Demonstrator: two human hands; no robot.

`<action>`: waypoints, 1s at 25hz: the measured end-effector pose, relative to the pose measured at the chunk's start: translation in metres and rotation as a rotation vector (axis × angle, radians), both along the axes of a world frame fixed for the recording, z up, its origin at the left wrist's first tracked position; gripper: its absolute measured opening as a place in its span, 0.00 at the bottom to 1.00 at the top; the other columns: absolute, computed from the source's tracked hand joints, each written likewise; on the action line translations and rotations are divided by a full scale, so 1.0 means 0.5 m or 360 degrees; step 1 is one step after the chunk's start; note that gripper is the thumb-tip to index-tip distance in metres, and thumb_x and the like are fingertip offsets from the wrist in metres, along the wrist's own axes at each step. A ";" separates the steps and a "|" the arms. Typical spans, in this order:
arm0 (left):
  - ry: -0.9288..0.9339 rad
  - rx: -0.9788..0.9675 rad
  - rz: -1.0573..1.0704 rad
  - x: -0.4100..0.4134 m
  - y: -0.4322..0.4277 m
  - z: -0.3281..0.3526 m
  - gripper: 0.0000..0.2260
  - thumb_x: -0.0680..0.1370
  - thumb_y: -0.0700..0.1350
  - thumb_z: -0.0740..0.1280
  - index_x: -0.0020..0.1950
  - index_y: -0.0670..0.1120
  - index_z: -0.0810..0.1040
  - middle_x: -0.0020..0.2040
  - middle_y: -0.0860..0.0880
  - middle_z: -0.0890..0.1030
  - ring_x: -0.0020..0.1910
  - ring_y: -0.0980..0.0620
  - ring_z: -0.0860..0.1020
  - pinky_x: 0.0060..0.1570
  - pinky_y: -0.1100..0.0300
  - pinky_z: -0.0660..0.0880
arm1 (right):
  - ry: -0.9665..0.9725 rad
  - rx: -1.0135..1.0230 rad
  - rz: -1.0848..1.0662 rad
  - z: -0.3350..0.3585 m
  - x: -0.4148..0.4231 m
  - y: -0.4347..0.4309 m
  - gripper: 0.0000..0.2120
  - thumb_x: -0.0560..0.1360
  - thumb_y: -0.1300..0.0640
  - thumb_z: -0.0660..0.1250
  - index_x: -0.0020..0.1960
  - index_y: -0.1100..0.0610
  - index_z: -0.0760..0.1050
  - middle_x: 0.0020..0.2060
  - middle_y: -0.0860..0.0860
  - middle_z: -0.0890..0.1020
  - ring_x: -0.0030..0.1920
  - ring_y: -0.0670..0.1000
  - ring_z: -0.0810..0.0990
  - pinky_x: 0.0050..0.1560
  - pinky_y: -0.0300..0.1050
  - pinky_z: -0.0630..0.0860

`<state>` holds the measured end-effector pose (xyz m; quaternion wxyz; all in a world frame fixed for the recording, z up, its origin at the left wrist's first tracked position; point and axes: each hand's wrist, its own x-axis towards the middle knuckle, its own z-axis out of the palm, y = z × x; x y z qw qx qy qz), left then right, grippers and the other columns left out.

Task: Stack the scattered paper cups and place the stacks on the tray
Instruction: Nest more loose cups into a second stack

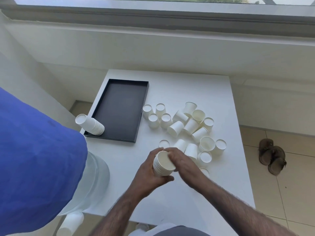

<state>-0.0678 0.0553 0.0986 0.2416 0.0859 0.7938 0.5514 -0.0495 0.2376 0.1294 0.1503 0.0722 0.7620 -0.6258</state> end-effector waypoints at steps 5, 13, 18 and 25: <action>0.0047 -0.0115 0.0274 0.024 -0.084 -0.015 0.42 0.63 0.58 0.82 0.73 0.68 0.66 0.60 0.64 0.80 0.58 0.60 0.80 0.55 0.59 0.78 | 0.0086 0.1076 0.0044 -0.112 -0.110 0.013 0.23 0.78 0.41 0.68 0.69 0.51 0.73 0.60 0.51 0.77 0.59 0.54 0.77 0.58 0.51 0.75; 0.0147 -0.0109 0.0536 0.018 -0.162 0.008 0.35 0.63 0.62 0.81 0.67 0.64 0.73 0.59 0.61 0.82 0.57 0.56 0.82 0.56 0.53 0.81 | 0.0244 0.1898 0.0940 -0.226 -0.220 -0.028 0.21 0.76 0.63 0.64 0.68 0.55 0.69 0.61 0.56 0.72 0.59 0.60 0.75 0.53 0.54 0.77; -0.0094 0.0361 0.1040 -0.006 -0.158 0.005 0.45 0.63 0.54 0.83 0.76 0.66 0.67 0.65 0.49 0.79 0.59 0.53 0.82 0.59 0.55 0.79 | 0.0053 0.1043 0.0155 -0.194 -0.158 -0.010 0.21 0.76 0.54 0.71 0.68 0.52 0.73 0.60 0.51 0.76 0.58 0.55 0.77 0.55 0.50 0.77; -0.0468 0.0945 0.1244 -0.061 -0.079 -0.007 0.34 0.73 0.45 0.76 0.78 0.51 0.72 0.69 0.43 0.81 0.64 0.45 0.80 0.65 0.41 0.78 | -0.0318 -0.0687 -0.0420 -0.077 0.005 0.011 0.23 0.70 0.51 0.78 0.62 0.54 0.79 0.56 0.64 0.82 0.47 0.58 0.86 0.40 0.47 0.81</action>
